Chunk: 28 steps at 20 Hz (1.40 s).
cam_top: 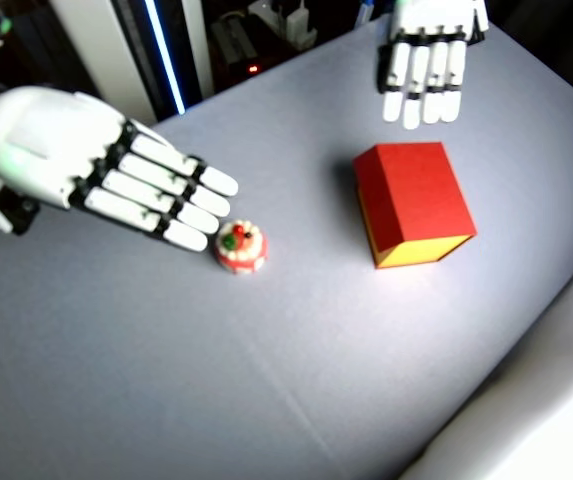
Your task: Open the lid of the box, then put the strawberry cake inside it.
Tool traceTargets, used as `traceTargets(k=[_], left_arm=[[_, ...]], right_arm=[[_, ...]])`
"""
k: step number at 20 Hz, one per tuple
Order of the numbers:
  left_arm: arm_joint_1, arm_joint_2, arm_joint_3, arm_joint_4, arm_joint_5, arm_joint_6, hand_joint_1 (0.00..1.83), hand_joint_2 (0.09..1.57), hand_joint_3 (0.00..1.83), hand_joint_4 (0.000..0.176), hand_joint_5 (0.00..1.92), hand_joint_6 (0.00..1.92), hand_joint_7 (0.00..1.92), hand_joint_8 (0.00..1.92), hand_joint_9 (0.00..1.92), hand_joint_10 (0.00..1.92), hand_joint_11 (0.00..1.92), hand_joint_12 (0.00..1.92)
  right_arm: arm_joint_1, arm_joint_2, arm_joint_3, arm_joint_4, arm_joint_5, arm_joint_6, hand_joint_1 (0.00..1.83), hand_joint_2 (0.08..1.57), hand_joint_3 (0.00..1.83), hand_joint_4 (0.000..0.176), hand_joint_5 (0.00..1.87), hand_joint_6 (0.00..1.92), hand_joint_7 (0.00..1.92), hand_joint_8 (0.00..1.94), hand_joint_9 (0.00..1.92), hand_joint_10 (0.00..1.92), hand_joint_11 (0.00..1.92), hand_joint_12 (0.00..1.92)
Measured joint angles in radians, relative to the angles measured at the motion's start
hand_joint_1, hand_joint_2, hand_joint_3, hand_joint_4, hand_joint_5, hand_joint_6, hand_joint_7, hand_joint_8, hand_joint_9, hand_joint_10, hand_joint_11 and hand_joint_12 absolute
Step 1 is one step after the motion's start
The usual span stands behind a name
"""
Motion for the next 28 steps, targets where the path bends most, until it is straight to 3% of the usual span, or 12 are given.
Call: traceTargets(k=[2, 3, 5, 7, 8, 11, 13, 17, 23, 24, 25, 28], left_arm=[[0.001, 0.0, 0.005, -0.019, -0.012, -0.001, 0.38, 1.4, 0.02, 0.0, 0.02, 0.01, 0.0, 0.0, 0.0, 0.0, 0.04, 0.02], [-0.001, -0.004, 0.005, -0.015, -0.018, -0.002, 0.43, 1.36, 0.01, 0.0, 0.01, 0.02, 0.0, 0.0, 0.01, 0.0, 0.01, 0.25], [-0.018, -0.04, 0.018, 0.009, 0.003, -0.005, 0.46, 1.3, 0.0, 0.0, 0.0, 0.0, 0.0, 0.0, 0.0, 0.0, 0.0, 0.07], [-0.043, -0.072, 0.034, 0.022, 0.031, -0.007, 0.49, 1.22, 0.0, 0.078, 0.0, 0.0, 0.0, 0.0, 0.0, 0.0, 0.0, 0.0], [-0.06, -0.084, 0.043, 0.023, 0.042, -0.008, 0.52, 1.19, 0.0, 0.101, 0.0, 0.0, 0.0, 0.0, 0.0, 0.0, 0.0, 0.0], [-0.111, -0.129, 0.087, 0.008, 0.059, -0.008, 0.67, 1.11, 0.0, 0.131, 0.0, 0.0, 0.0, 0.0, 0.0, 0.0, 0.0, 0.0], [-0.118, -0.156, 0.105, -0.002, 0.079, -0.008, 0.7, 1.13, 0.0, 0.173, 0.0, 0.0, 0.0, 0.0, 0.0, 0.0, 0.0, 0.0], [-0.139, -0.208, 0.142, -0.034, 0.118, -0.006, 0.85, 1.11, 0.0, 0.174, 0.0, 0.0, 0.0, 0.0, 0.0, 0.0, 0.0, 0.0], [-0.177, -0.253, 0.171, -0.076, 0.129, 0.035, 0.89, 1.1, 0.0, 0.1, 0.0, 0.0, 0.0, 0.0, 0.0, 0.0, 0.0, 0.0], [-0.183, -0.262, 0.177, -0.076, 0.13, 0.034, 0.87, 1.11, 0.0, 0.112, 0.0, 0.0, 0.0, 0.0, 0.0, 0.0, 0.0, 0.0], [-0.189, -0.274, 0.185, -0.081, 0.13, 0.035, 0.85, 1.07, 0.0, 0.157, 0.0, 0.0, 0.0, 0.0, 0.0, 0.0, 0.0, 0.0], [-0.19, -0.286, 0.196, -0.096, 0.133, 0.036, 0.81, 1.06, 0.0, 0.154, 0.0, 0.0, 0.0, 0.0, 0.0, 0.0, 0.0, 0.0]], right_arm=[[0.0, -0.009, 0.001, 0.004, -0.002, 0.0, 0.47, 1.31, 0.04, 0.0, 0.0, 0.0, 0.0, 0.0, 0.0, 0.0, 0.0, 0.0], [0.0, -0.013, 0.002, 0.0, -0.001, 0.0, 0.5, 1.31, 0.03, 0.0, 0.0, 0.0, 0.0, 0.0, 0.0, 0.0, 0.0, 0.0], [0.003, -0.024, 0.005, -0.001, 0.0, 0.0, 0.52, 1.32, 0.02, 0.0, 0.0, 0.0, 0.0, 0.0, 0.0, 0.0, 0.0, 0.0], [0.003, -0.026, 0.011, 0.0, -0.002, -0.001, 0.48, 1.33, 0.02, 0.0, 0.0, 0.0, 0.0, 0.0, 0.0, 0.0, 0.0, 0.0], [0.003, -0.026, 0.011, 0.011, -0.003, -0.001, 0.48, 1.33, 0.02, 0.0, 0.0, 0.0, 0.0, 0.0, 0.0, 0.0, 0.0, 0.0], [0.003, -0.03, 0.016, 0.014, -0.001, 0.0, 0.52, 1.32, 0.01, 0.0, 0.0, 0.0, 0.0, 0.0, 0.0, 0.0, 0.0, 0.0], [0.003, -0.039, 0.018, 0.008, -0.002, 0.001, 0.47, 1.33, 0.01, 0.0, 0.0, 0.0, 0.0, 0.0, 0.0, 0.0, 0.0, 0.0], [0.003, -0.039, 0.021, 0.011, -0.001, 0.003, 0.46, 1.33, 0.01, 0.0, 0.0, 0.0, 0.0, 0.0, 0.0, 0.0, 0.0, 0.0], [0.003, -0.053, 0.029, 0.01, -0.001, 0.021, 0.4, 1.35, 0.01, 0.0, 0.0, 0.0, 0.0, 0.0, 0.0, 0.0, 0.0, 0.0], [0.003, -0.054, 0.029, 0.01, -0.002, 0.022, 0.39, 1.35, 0.01, 0.0, 0.0, 0.0, 0.0, 0.0, 0.0, 0.0, 0.0, 0.0], [0.003, -0.057, 0.033, 0.011, -0.001, 0.023, 0.4, 1.35, 0.01, 0.0, 0.0, 0.0, 0.0, 0.0, 0.0, 0.0, 0.0, 0.0], [0.003, -0.057, 0.035, 0.014, -0.002, 0.024, 0.42, 1.35, 0.0, 0.0, 0.0, 0.0, 0.0, 0.0, 0.0, 0.0, 0.0, 0.0]])
